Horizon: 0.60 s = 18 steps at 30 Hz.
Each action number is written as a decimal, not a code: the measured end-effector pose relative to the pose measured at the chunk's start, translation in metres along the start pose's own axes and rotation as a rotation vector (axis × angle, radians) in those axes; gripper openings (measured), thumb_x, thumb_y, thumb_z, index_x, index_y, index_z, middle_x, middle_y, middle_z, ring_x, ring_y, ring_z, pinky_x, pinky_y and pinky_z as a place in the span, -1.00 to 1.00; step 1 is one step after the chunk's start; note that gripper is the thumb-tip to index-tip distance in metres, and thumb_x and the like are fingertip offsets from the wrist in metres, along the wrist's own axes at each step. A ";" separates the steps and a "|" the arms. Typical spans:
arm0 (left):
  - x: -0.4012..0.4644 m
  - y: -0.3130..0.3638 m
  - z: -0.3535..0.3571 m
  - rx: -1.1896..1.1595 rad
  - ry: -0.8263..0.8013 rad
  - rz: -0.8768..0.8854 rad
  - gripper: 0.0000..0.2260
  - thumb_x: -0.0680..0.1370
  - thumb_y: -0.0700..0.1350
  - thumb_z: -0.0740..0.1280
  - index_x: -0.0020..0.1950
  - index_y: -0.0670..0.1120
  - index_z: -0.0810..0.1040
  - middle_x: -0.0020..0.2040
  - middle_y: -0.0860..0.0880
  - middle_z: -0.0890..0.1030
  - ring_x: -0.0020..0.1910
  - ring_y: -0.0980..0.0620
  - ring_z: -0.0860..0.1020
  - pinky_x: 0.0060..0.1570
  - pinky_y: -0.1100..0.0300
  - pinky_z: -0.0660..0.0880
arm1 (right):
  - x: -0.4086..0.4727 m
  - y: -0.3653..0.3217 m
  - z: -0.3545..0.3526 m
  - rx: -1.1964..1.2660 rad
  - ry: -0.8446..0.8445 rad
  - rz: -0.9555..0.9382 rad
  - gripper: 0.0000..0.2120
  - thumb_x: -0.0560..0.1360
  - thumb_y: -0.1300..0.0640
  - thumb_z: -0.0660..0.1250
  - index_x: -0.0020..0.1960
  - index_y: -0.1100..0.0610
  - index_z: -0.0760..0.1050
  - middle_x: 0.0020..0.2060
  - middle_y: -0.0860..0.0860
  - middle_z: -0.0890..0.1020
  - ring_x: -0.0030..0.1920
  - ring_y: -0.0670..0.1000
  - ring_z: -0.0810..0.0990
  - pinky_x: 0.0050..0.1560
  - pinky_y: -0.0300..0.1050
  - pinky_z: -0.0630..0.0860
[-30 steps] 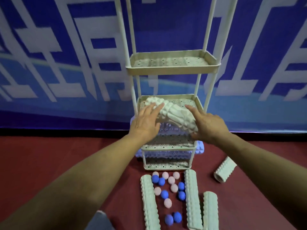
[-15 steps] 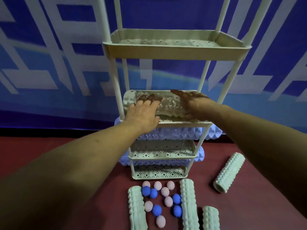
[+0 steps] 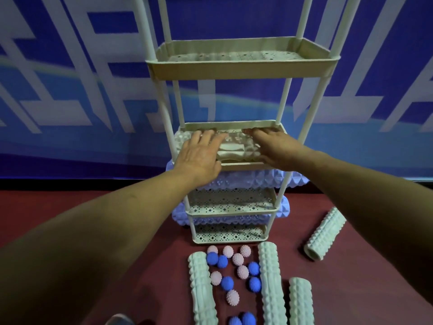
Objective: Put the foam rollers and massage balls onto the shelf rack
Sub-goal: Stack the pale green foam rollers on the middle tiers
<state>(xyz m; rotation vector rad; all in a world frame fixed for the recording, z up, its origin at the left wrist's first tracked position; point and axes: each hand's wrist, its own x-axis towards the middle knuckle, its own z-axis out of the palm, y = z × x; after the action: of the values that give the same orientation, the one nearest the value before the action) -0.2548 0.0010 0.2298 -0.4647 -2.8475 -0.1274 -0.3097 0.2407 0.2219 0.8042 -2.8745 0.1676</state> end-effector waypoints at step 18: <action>-0.009 0.014 0.013 -0.058 -0.052 -0.120 -0.34 0.48 -0.06 0.33 0.53 0.07 0.14 0.48 0.02 0.18 0.44 -0.09 0.16 0.38 -0.09 0.26 | -0.033 -0.033 0.018 0.052 0.175 0.078 -0.20 0.40 0.11 0.33 0.58 0.04 0.10 0.49 0.10 0.33 0.49 0.21 0.25 0.53 0.17 0.09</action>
<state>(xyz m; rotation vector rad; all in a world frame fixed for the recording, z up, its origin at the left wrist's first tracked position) -0.2448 0.0128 0.2156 -0.3125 -2.9296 -0.2231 -0.2662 0.2267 0.2010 0.6508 -2.7470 0.3076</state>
